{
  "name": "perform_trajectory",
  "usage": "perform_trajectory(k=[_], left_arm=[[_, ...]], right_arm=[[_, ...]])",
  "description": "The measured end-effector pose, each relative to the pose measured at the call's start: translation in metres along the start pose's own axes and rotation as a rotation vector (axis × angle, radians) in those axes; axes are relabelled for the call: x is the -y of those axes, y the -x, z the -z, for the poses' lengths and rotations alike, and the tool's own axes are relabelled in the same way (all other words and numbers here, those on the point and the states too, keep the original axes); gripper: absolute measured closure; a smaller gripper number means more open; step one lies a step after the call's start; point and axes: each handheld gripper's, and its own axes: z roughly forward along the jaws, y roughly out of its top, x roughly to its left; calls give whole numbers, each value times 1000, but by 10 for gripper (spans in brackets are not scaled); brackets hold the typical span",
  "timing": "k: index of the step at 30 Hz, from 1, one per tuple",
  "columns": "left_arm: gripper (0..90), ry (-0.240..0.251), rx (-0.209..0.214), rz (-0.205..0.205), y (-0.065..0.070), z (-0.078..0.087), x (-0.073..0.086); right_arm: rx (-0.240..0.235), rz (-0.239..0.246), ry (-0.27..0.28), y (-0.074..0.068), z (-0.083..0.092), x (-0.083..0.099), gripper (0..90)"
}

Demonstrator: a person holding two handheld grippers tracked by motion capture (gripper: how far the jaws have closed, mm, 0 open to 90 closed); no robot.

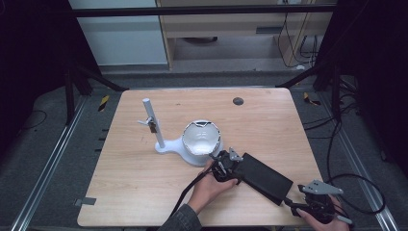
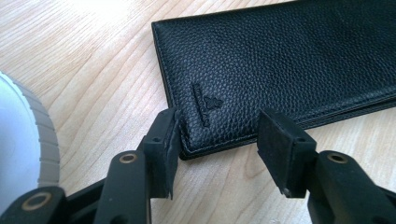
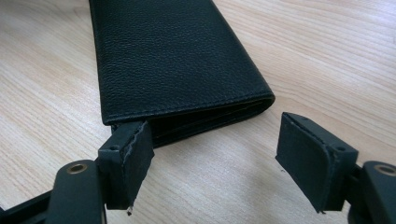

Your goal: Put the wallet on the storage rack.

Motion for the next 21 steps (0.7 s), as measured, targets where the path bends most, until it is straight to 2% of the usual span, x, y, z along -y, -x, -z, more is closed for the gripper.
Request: perform_trajectory(k=[5,8,12,17,21], left_arm=[[350,66,0,-19,7,13,-2],[308,82,-31,-45,11,21,-1],[289,79,-41,-51,12,24,1],[303,45,-51,-53,12,18,2],[322,36,-52,-47,12,10,3]], right_arm=[[-1,-24,20,2,1,0,250],[5,-21,31,4,3,-1,247],[22,-35,49,7,6,-3,248],[36,-55,69,12,9,-4,248],[39,-76,77,16,11,-5,248]])
